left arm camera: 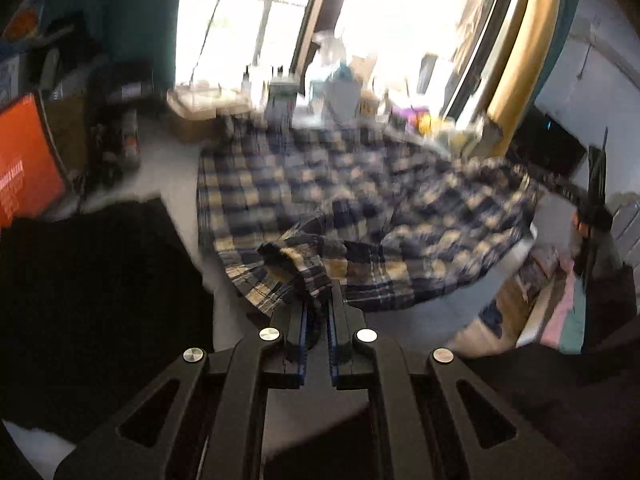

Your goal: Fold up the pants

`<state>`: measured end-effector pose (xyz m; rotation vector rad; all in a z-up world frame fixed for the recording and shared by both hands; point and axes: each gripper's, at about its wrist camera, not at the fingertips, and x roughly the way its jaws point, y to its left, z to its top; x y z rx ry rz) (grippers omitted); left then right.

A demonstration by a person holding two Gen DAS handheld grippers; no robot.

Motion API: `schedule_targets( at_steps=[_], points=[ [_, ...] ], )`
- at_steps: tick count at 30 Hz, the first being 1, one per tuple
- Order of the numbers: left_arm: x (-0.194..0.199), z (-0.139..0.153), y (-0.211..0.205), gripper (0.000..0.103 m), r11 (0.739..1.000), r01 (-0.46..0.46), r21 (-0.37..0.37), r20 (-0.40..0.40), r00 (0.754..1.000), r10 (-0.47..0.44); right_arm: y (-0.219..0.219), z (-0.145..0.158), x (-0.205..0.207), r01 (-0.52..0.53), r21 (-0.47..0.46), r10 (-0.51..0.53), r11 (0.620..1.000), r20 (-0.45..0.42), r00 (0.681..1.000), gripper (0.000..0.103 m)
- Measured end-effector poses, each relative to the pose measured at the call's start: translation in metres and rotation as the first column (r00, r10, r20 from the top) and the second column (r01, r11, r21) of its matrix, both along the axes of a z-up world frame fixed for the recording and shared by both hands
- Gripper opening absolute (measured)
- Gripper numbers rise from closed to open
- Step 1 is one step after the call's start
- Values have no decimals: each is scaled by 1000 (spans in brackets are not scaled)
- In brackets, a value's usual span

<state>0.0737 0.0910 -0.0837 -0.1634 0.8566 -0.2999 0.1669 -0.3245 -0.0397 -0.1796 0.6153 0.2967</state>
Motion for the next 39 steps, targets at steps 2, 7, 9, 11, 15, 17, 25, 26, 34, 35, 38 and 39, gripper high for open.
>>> schedule_targets(
  at_steps=[2, 7, 9, 11, 15, 17, 25, 26, 34, 35, 38, 39],
  points=[
    [-1, -23, -1, 7, 1000, 7, 18, -74, 997, -6, -6, -15, -1, 22, -13, -22, 1000, -38, 999, 10],
    [-4, -69, -4, 7, 999, 7, 32, -202, 979, -1, -21, -66, 1, 76, -34, -80, 997, -160, 984, 10],
    [-8, -75, -5, 8, 999, 14, 32, -221, 975, -7, -24, -83, 0, 86, -39, -92, 996, -192, 977, 10],
    [-13, -74, -5, 9, 999, 25, 31, -232, 973, -17, -23, -100, -2, 93, -68, -106, 993, -214, 971, 10],
    [-24, -69, 4, 12, 997, 32, 67, -257, 966, -14, -19, -120, -8, 94, -139, -123, 986, -215, 969, 10],
    [-31, -70, 13, 12, 996, 11, 94, -268, 963, 15, -21, -117, -9, 97, -129, -124, 987, -219, 968, 10],
    [-16, -31, 53, 63, 981, -125, 147, -124, 982, 144, -39, -62, -9, 151, -29, -153, 988, -72, 986, 66],
    [-3, -23, 51, 64, 979, -129, 160, -87, 986, 144, -39, -57, -6, 147, -20, -148, 989, -60, 987, 76],
    [95, -39, 24, 67, 990, -54, 130, -65, 996, 63, -1, -47, 62, 29, -82, -32, 996, -35, 999, 77],
    [105, -45, 24, 67, 989, -52, 136, -73, 995, 62, 7, -50, 76, 9, -94, -13, 996, -44, 999, 77],
    [132, -54, 27, 67, 977, -87, 192, -60, 993, 100, 25, -60, 111, -37, -119, 28, 992, -74, 997, 77],
    [140, -54, 30, 67, 977, -98, 191, -47, 993, 108, 30, -63, 123, -53, -121, 43, 991, -84, 996, 77]
  ],
)
